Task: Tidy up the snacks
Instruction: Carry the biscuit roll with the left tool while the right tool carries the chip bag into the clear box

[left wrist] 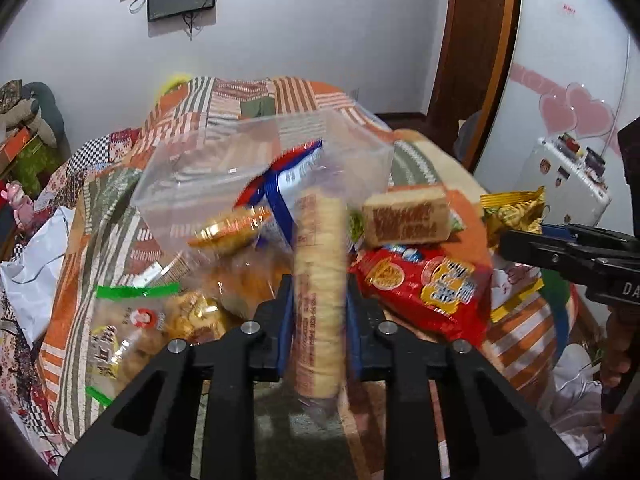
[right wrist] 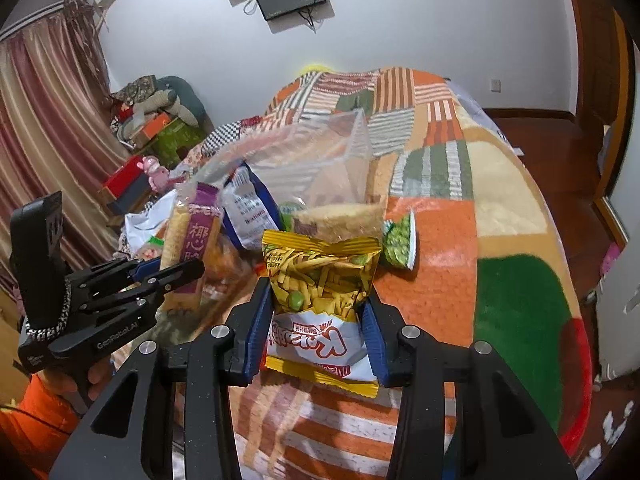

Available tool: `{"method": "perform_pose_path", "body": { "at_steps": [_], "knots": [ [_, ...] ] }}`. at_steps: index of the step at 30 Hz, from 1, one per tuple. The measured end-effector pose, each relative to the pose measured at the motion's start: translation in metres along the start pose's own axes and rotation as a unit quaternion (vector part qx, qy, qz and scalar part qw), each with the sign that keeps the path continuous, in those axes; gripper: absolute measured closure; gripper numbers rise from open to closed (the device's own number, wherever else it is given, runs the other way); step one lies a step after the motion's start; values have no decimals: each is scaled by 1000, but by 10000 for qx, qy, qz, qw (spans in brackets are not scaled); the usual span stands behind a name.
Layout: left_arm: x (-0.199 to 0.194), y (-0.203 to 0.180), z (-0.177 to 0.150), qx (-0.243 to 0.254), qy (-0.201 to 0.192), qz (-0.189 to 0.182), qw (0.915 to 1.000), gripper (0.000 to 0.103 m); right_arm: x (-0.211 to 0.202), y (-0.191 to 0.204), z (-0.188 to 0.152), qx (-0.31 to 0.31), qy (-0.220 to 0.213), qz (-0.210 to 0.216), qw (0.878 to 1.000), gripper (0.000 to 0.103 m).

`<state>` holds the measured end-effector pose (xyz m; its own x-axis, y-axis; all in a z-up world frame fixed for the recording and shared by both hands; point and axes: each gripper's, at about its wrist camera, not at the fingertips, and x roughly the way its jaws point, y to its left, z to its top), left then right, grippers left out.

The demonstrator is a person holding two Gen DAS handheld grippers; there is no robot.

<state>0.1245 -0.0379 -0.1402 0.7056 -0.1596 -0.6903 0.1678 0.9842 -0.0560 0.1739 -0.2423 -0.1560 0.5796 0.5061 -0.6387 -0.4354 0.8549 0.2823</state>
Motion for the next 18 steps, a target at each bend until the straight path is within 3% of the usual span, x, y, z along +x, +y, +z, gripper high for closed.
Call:
{"method": "perform_pose_path", "body": {
  "at_steps": [18],
  "knots": [
    [-50,43,50,-362,-784,133,9962,81,-6,31,62,-497,-766,-4,9958,65]
  ]
}}
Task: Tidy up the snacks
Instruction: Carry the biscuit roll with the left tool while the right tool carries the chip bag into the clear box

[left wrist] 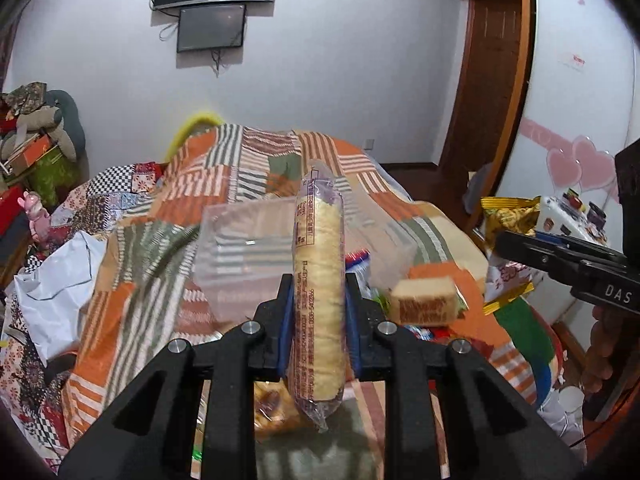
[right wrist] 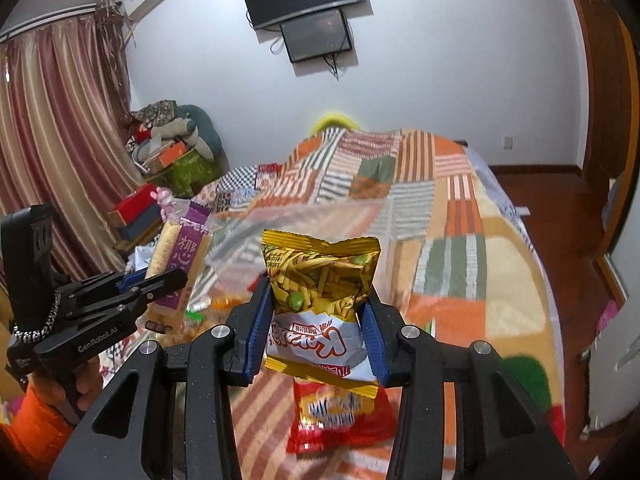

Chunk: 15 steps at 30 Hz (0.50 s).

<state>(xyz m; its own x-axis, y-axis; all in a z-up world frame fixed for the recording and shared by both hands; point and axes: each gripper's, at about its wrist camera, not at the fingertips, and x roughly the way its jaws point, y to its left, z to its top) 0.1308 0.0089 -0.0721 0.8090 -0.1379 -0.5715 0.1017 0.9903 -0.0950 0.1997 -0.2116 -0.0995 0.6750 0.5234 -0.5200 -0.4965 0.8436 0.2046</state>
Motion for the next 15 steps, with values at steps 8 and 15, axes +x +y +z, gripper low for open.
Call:
{"method": "perform_pose_path", "body": {
  "at_steps": [8,15],
  "knots": [
    [5,22,31,-168,-162,71,9997,81,10,10,27,-207,-231,-13,9995,65],
    [16,37,54,-145,-242,179,9994,81,32,12,44,-344,-293,-115,9989,65]
  ]
}}
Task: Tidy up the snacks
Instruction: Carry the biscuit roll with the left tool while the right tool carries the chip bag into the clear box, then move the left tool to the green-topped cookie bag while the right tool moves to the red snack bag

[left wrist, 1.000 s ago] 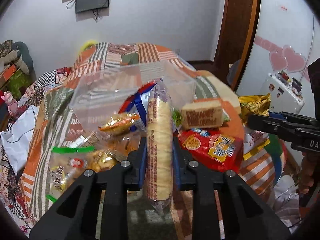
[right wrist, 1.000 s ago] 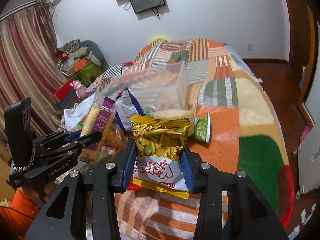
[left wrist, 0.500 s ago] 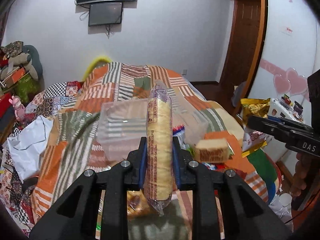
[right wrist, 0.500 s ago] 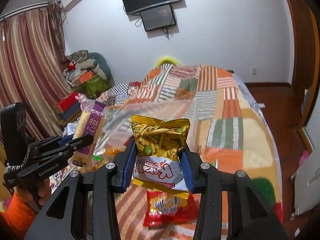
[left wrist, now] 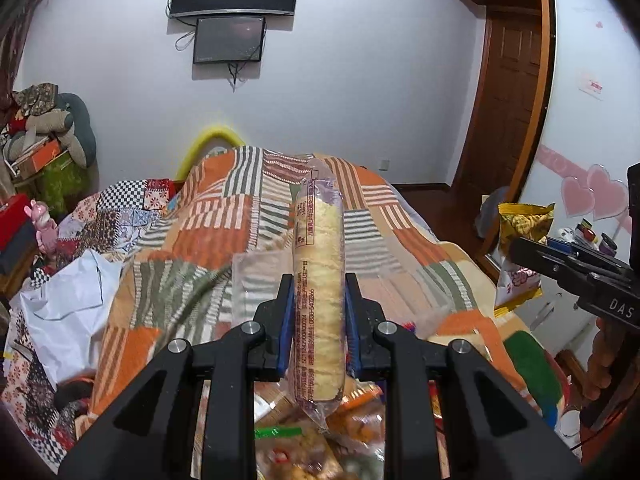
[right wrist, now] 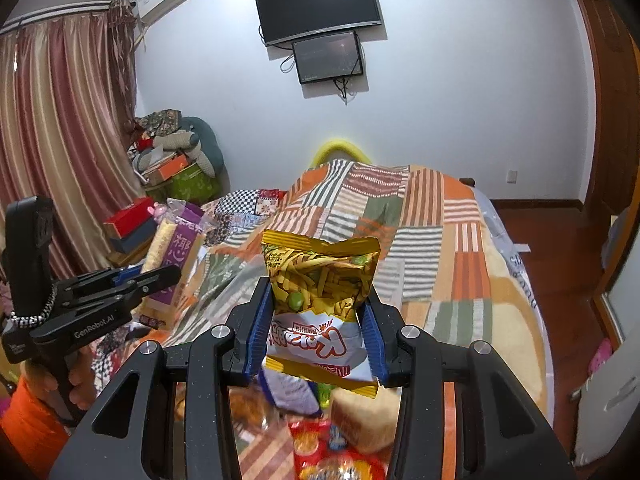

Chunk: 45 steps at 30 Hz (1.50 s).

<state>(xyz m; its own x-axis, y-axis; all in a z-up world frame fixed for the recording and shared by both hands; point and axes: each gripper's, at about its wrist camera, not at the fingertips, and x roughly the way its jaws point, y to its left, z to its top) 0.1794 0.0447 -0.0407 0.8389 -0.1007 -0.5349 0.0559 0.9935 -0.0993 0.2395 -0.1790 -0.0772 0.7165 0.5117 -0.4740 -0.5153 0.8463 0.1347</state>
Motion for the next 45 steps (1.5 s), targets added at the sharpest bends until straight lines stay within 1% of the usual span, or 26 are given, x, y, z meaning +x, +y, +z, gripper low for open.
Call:
{"method": "perform_pose_path", "body": {
  "at_steps": [2,9,17,20,24,29,35,38,40,42,45],
  "knots": [
    [10,6,7,13,11,81,10000,81,8,-4,3,23,38,-5,10000,65],
    [46,22,15,-122,273,43,9995,81,43,-12,4,46,318,-29,9995,65],
    [101,41,8,-319,910,176,9952,81,80,-16,-1,-102,798,-45,9968,65],
    [115,46,5,-376,1132,138,9928,81,92,-16,-3,-147,991,-5,9950,65],
    [130,46,2,-312,1352,159,9902,81,108,-18,-5,-199,1293,32,9914,65],
    [143,46,-4,-375,1635,65,9858,81,128,-21,-11,-271,1678,36,9854,65],
    [151,44,-11,-298,1800,153,9831,81,145,-25,-18,-188,2052,133,9785,65],
    [151,42,-13,-258,1861,158,9821,81,145,-24,-19,-221,2100,118,9774,64],
    [150,41,-13,-210,1900,156,9814,81,141,-23,-17,-248,2056,54,9783,64],
    [146,42,-12,-257,1906,130,9812,81,139,-23,-15,-222,2070,127,9780,64],
    [138,42,-10,-298,1874,79,9818,81,130,-21,-12,-216,1982,128,9798,61]
  ]
}}
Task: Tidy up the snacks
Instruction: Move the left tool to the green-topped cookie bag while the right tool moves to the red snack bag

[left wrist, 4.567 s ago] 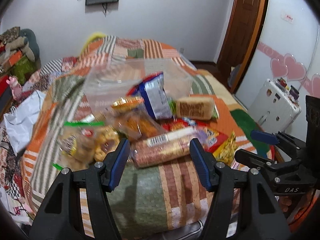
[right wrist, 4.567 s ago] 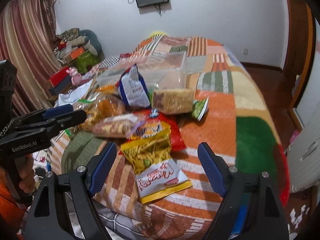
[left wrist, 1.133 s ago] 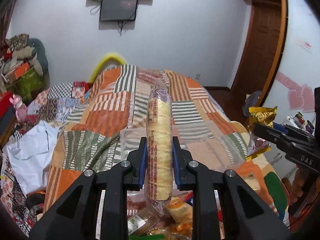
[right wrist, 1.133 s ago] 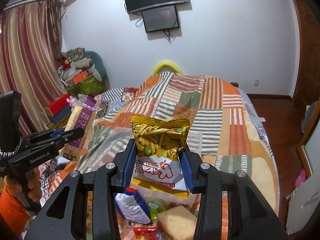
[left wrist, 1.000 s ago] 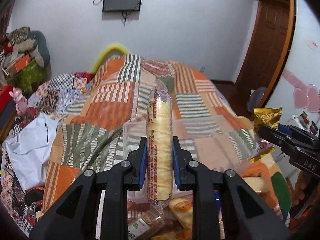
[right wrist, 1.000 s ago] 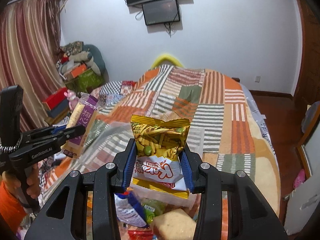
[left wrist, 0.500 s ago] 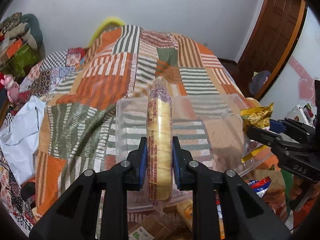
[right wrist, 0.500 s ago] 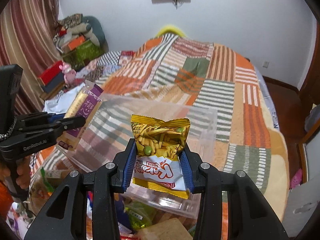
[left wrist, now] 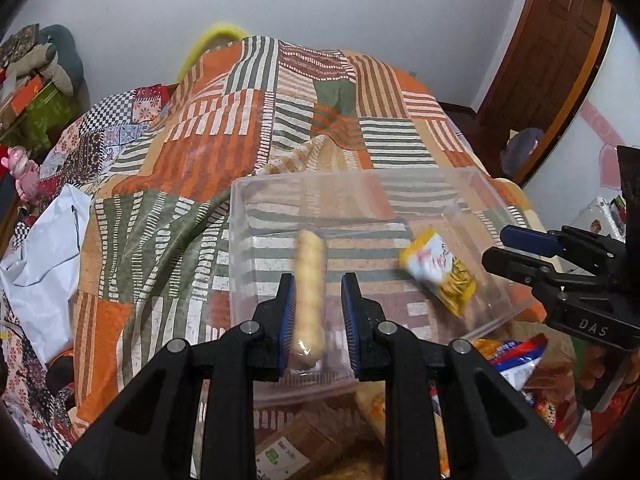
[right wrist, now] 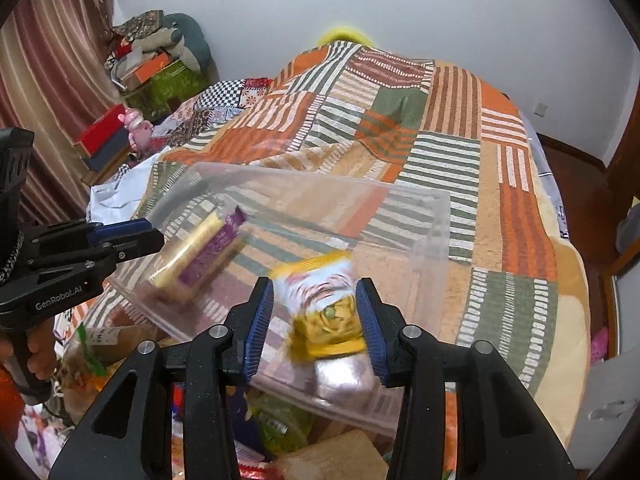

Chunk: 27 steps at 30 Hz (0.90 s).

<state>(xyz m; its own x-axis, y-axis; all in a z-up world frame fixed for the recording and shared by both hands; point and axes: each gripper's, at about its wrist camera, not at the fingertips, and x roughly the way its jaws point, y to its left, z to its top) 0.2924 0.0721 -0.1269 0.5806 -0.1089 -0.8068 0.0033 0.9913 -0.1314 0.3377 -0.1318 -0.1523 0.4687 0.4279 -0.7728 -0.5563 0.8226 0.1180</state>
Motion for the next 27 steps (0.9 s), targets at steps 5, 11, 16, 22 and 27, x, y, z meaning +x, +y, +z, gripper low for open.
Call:
{"method": "perform_pose_path", "body": {
  "at_steps": [5,11,16,22,27],
  "knots": [
    [-22,-3,-4,31,-173,65,9998,81,-22,9,-2,-120,-246,-89,9996,60],
    [-56,-1,-12,-34,-393,59,9992,80,-55,20,-7,-254,-623,-188,9976,55],
    [-84,0,-24,-48,-564,110,9983,65,-80,29,-20,-336,-868,-231,9954,50],
    [-119,-2,-47,46,-892,265,9956,36,-98,34,-44,-333,-1055,-297,9934,38],
    [-135,1,-70,-24,-973,337,9947,27,-104,35,-65,-279,-1098,-475,9924,34]
  ]
}}
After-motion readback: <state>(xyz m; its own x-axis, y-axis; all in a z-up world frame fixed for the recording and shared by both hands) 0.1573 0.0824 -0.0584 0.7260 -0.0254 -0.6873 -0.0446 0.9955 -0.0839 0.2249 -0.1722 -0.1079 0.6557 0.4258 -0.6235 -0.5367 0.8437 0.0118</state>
